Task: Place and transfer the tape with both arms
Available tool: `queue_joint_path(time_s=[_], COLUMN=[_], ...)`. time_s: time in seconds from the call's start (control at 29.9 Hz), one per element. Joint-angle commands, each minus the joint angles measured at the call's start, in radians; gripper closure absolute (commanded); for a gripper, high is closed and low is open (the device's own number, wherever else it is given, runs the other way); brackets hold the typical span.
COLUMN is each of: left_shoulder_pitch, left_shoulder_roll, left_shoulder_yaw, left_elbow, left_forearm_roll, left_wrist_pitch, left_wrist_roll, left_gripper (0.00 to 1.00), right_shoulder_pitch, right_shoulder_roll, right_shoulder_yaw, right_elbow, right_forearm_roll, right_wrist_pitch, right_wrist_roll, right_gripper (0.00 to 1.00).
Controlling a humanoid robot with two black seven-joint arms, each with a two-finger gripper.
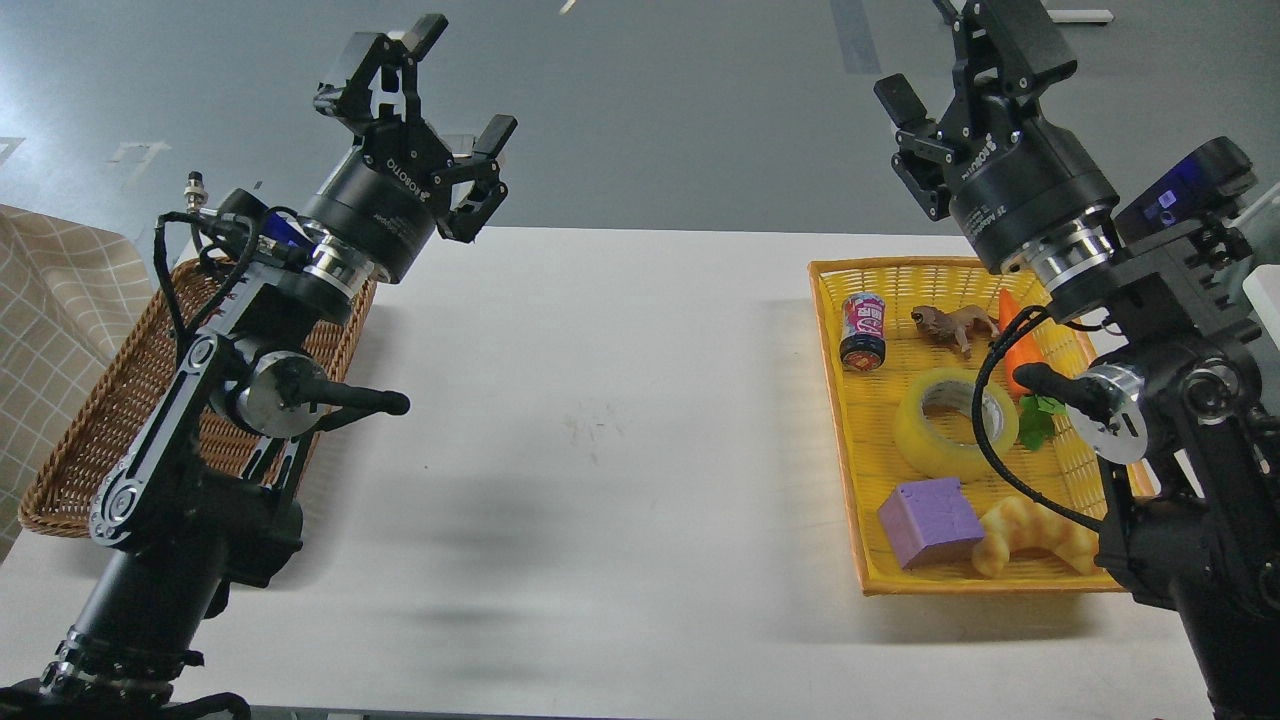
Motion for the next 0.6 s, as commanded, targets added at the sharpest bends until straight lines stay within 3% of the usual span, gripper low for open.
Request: queue_joint_path(time_s=[0.0, 0.23, 0.4, 0.57], left_shoulder_pitch=[-0.003, -0.026, -0.004, -0.004], left_shoulder_roll=[-0.016, -0.018, -0.029, -0.029], left_shoulder_yaw=[0.0, -0.001, -0.001, -0.003], left_elbow=[0.002, 0.01, 0.012, 0.018], left_forearm_roll=[-0.001, -0.007, -0.01, -0.027], left_wrist_pitch=[-0.002, 0.005, 0.009, 0.007], left_wrist_roll=[0.001, -0.002, -0.051, -0.054], left_gripper=[0.02, 0.02, 0.02, 0.02], right_shoulder_pitch=[-0.005, -0.008, -0.002, -0.005], right_shoulder_roll=[0.004, 0.007, 0.007, 0.006], right_shoulder_yaw=[-0.002, -0.014, -0.028, -0.028], right_elbow=[0.001, 0.001, -0.001, -0.001], right_forearm_roll=[0.004, 0.006, 0.006, 0.006], right_wrist_pitch=[-0.002, 0.005, 0.005, 0.005], right_wrist_roll=[-0.001, -0.001, -0.007, -0.007], right_gripper=[0.02, 0.01, 0.01, 0.01])
